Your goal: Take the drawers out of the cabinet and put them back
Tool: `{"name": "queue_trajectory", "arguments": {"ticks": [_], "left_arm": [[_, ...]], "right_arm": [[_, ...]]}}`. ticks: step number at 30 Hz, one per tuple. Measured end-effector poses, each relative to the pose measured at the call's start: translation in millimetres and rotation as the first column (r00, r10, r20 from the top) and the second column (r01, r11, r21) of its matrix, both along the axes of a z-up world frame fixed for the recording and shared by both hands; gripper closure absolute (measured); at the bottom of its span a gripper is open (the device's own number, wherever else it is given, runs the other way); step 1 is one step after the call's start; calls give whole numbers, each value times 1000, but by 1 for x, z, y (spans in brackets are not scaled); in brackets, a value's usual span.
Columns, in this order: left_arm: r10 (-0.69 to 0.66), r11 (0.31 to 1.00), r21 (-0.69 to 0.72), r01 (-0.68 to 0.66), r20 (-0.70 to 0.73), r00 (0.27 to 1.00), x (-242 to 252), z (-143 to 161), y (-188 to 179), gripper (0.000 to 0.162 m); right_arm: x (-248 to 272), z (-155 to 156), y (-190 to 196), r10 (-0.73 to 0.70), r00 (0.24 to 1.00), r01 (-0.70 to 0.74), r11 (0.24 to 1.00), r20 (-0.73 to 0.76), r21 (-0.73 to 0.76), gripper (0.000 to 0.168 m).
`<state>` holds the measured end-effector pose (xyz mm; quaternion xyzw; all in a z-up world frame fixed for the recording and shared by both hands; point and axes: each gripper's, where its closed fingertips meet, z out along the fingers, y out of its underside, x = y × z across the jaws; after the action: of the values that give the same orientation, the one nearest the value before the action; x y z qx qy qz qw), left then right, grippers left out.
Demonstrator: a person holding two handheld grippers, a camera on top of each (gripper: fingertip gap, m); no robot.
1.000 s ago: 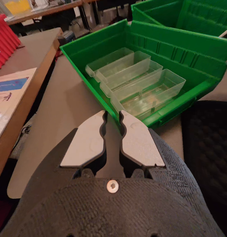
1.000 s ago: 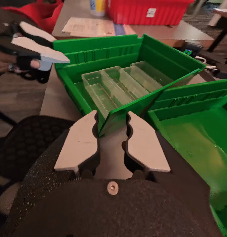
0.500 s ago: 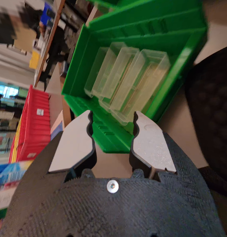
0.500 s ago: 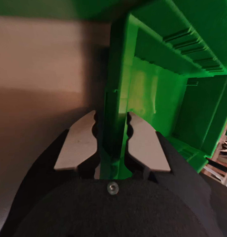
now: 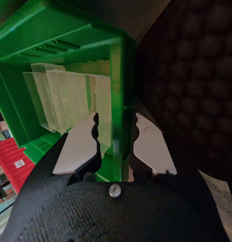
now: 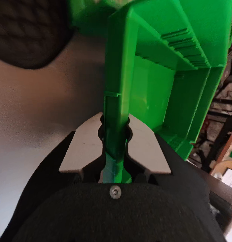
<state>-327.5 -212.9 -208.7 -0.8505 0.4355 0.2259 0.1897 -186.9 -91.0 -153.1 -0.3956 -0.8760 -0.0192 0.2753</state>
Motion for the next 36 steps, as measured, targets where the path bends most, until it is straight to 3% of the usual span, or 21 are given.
{"name": "queue_trajectory", "arguments": {"ticks": [3, 9, 15, 17, 22, 27, 36], "left_arm": [[-38, 999, -11, 38, -25, 999, 1, 0, 1, 132], [-88, 996, 0, 89, 45, 995, 11, -1, 10, 131], [-135, 991, -6, 137, 96, 986, 34, 1, 33, 130], [-148, 989, -7, 149, 72, 986, 39, 3, 45, 129], [-218, 975, -20, 220, 74, 973, 64, 5, 72, 129], [-287, 957, -32, 289, 58, 956, 91, 7, 103, 129], [-318, 948, 5, 318, 34, 947, 106, 2, 155, 131]], "right_arm": [[29, 35, -29, 51, 996, -59, 992, -73, -116, 139], [131, 102, -73, 36, 964, -149, 895, -265, -421, 139], [259, 142, -89, -98, 923, -134, 827, -373, -546, 138], [301, 147, -87, -184, 909, -62, 827, -373, -558, 138], [380, 139, -62, -431, 830, 246, 852, -355, -461, 138], [415, 97, 8, -634, 734, 588, 773, -243, -238, 138], [420, -8, 169, -667, 726, 682, 730, -164, 48, 138]]}}
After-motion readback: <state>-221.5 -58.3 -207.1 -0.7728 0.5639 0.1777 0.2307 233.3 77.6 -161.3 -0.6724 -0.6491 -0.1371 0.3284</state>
